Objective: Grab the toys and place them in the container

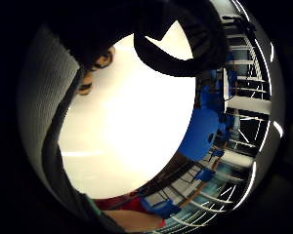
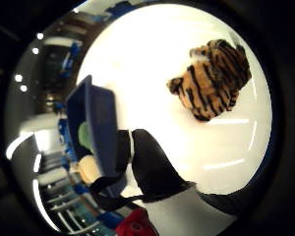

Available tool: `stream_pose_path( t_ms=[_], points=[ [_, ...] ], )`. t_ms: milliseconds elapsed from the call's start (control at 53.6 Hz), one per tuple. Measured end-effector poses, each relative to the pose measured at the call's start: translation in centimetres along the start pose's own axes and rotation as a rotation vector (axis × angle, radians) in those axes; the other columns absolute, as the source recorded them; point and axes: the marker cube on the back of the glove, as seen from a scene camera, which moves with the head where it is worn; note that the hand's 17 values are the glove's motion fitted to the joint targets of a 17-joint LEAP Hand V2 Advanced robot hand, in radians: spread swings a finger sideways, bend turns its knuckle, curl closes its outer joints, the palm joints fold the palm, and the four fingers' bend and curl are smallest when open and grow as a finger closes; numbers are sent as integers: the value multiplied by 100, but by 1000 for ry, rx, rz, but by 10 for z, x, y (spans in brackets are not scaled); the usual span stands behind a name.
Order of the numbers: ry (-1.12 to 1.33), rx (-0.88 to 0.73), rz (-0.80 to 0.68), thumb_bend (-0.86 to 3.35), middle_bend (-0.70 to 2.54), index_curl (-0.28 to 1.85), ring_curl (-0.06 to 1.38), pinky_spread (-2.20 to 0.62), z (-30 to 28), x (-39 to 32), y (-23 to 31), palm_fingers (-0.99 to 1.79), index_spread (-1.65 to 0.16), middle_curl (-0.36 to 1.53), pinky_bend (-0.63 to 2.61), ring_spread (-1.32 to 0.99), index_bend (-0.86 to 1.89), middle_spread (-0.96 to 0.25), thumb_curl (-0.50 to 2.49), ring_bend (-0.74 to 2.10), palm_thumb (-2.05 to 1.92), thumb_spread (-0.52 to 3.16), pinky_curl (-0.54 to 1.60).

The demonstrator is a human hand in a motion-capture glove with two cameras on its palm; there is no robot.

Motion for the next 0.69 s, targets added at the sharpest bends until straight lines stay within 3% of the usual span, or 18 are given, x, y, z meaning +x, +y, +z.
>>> stream_pose_path(
  t_ms=[691],
  points=[
    [33, -65, -1, -6, 11, 22, 28, 11, 61, 1, -55, -20, -34, 18, 111, 5, 12, -5, 22, 17, -7, 107, 38]
  ],
)
